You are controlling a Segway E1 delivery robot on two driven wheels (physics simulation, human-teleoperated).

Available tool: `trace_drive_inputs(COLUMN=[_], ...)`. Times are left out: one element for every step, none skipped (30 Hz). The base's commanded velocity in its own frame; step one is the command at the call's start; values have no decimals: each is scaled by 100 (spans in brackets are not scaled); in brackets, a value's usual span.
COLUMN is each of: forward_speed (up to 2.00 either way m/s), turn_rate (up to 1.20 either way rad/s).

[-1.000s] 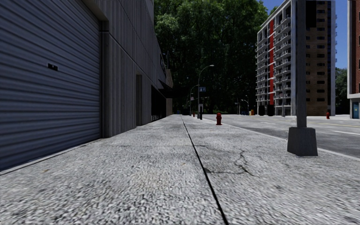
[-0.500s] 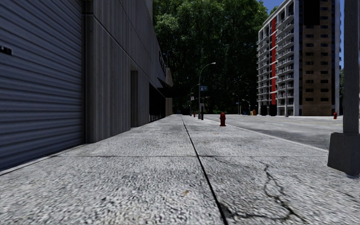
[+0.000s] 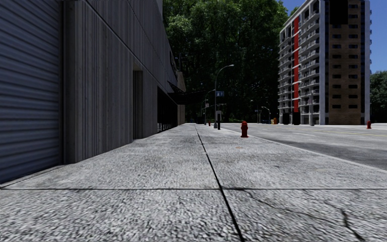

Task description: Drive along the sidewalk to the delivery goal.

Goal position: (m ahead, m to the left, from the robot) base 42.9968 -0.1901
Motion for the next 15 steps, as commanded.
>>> trace_drive_inputs(forward_speed=[200,200,200,200,200,200,200,200,200,200,200,200,200,200,200], turn_rate=[0,0,0,0,0,0,0,0,0,0,0,0,0,0,0])
